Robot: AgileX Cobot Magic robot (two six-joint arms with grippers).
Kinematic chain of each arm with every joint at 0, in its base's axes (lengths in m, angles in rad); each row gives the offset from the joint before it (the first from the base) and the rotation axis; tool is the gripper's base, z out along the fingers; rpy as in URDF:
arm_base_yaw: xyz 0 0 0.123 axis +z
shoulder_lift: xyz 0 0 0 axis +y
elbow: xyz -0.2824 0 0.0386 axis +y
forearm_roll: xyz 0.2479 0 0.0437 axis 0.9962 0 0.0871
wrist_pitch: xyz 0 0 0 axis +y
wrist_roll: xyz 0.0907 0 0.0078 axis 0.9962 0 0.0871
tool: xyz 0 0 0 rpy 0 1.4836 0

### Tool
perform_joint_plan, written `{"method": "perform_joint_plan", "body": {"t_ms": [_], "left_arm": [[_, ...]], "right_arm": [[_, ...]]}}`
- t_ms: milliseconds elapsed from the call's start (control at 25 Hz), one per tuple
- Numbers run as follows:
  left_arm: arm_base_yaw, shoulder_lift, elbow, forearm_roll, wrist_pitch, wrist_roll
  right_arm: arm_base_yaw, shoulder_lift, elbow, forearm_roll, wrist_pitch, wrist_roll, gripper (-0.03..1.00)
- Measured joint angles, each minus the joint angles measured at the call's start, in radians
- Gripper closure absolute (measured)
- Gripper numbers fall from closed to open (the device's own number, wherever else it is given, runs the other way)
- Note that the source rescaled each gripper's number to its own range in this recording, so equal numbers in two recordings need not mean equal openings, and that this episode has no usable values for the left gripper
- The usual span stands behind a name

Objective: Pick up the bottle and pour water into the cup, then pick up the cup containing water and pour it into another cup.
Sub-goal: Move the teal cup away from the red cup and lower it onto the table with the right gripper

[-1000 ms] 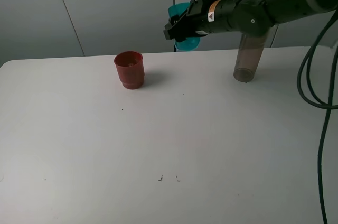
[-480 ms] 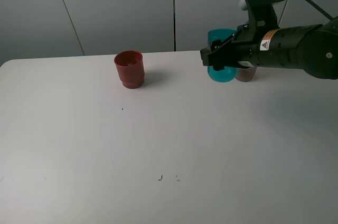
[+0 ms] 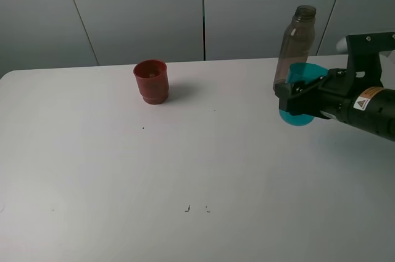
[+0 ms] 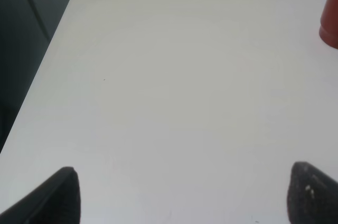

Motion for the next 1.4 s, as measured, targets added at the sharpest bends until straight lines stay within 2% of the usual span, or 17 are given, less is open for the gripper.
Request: {"method": "perform_joint_plan", "body": {"t_ms": [160,320,480,600,680,920,1400], "left_arm": [[0.000,0.000,0.000,0.000,0.000,0.000],[0.000,0.000,0.000,0.000,0.000,0.000],[0.000,0.000,0.000,0.000,0.000,0.000],[0.000,0.000,0.000,0.000,0.000,0.000],[0.000,0.000,0.000,0.000,0.000,0.000],[0.000,0.000,0.000,0.000,0.000,0.000],[0.000,0.000,0.000,0.000,0.000,0.000]], "right_arm": [[-0.002,-0.002,0.026,0.072,-0.046,-0.159,0.90],[-0.002,0.047,0.028,0.076,-0.124,-0.192,0.90],[-0.002,0.185,0.028,0.086,-0.279,-0.190,0.90],[-0.002,0.307,0.026,0.086,-0.455,-0.170,0.90],[-0.002,0.381,0.020,0.088,-0.519,-0.157,0.90],[-0.002,0.557,-0.075,0.090,-0.538,-0.136,0.90],[-0.002,0.632,-0.184,0.051,-0.552,-0.095,0.90]]}}
